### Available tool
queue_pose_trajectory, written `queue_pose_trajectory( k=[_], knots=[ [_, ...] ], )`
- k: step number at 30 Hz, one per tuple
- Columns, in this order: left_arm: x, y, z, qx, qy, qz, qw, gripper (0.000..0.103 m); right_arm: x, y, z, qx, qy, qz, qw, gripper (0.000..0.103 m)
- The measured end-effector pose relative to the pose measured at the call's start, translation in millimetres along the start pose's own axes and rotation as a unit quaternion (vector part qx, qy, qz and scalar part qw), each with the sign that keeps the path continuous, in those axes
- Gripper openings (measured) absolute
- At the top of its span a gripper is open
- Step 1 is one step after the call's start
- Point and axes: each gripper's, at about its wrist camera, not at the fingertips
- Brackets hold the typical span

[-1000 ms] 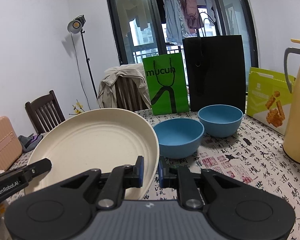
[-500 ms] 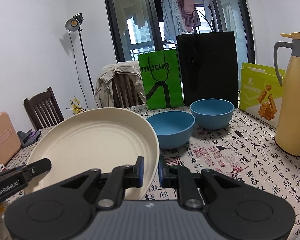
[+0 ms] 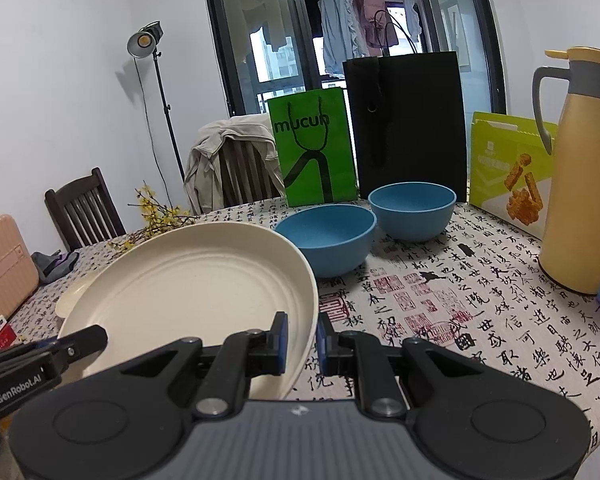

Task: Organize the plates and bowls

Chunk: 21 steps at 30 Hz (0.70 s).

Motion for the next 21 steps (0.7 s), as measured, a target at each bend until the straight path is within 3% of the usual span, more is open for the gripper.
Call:
queue_pose_trajectory(
  k=[21],
  knots=[
    [-37,-2,13,-0.036,-0.025,-0.037,0.9984,0.019,-34,0,28,-0.009,-0.009,-0.024,1.0,0.014]
  ],
)
Point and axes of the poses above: each gripper's, at about its wrist camera, not at the fingertips, and y roughly against the way its jaws point, z to its right, x to its top, and after that the axes turned 5 degrees about -y, right-handed
